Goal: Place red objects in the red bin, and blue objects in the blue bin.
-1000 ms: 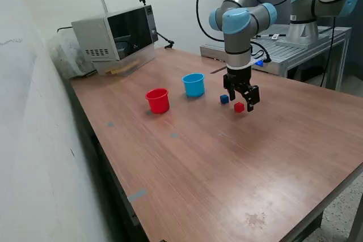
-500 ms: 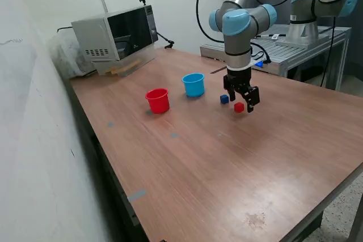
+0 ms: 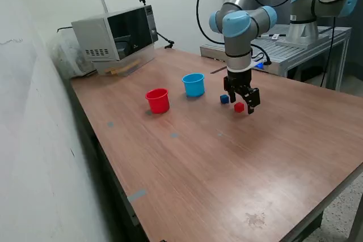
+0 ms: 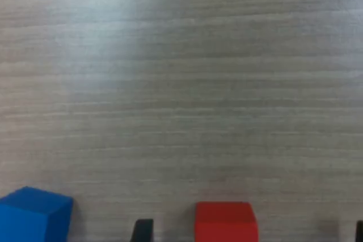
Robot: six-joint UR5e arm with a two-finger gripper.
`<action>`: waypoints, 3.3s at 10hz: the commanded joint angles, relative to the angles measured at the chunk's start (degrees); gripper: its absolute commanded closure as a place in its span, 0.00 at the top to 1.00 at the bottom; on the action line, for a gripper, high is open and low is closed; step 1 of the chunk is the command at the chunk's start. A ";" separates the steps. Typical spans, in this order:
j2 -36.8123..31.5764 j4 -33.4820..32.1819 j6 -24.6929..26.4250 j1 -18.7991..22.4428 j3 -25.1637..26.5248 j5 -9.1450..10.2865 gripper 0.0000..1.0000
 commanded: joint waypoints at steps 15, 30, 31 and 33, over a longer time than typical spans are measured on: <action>-3.18 1.38 -1.49 -0.60 -2.47 0.11 0.00; 2.42 10.17 -5.19 -15.44 -27.62 -1.83 0.00; 2.51 10.17 -5.19 -16.85 -27.44 -1.65 0.00; 2.86 10.17 -5.54 -17.56 -26.92 -1.83 0.00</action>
